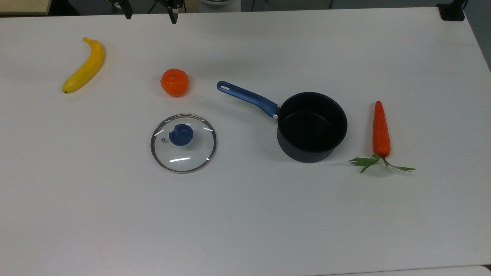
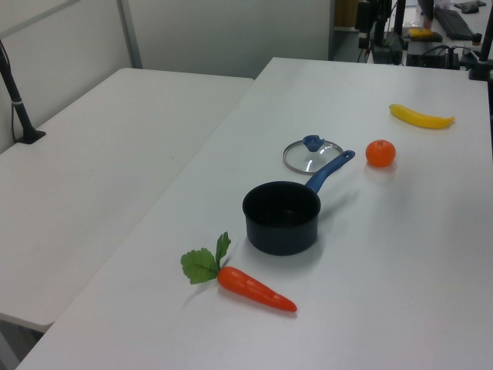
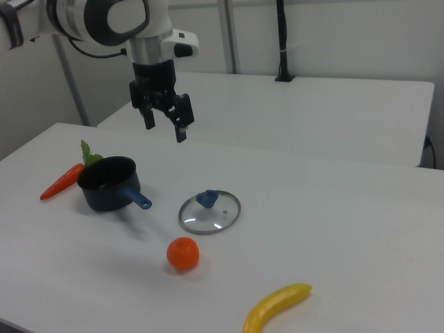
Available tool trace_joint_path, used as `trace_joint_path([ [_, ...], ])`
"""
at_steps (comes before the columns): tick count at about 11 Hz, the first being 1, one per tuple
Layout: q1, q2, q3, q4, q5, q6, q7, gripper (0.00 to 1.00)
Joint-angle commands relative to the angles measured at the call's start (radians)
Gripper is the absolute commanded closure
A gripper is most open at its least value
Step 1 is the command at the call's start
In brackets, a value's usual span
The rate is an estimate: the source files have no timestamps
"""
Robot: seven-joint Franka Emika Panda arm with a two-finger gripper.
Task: Close lid
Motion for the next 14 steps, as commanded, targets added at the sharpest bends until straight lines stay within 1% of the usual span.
trace_joint_path([
  [1,0.002,-0.023,0.000,-0.016,0.000,-0.025,-0.018,0.00],
  [7,0.008,-0.011,0.003,-0.016,0.025,-0.022,-0.007,0.00],
  [11,0.003,-0.003,0.005,-0.014,0.023,-0.004,-0.001,0.00],
  [13,0.000,0.001,0.003,-0.017,0.025,0.078,0.033,0.00],
  [14,-0.001,0.027,0.002,-0.017,0.025,0.086,0.045,0.00],
])
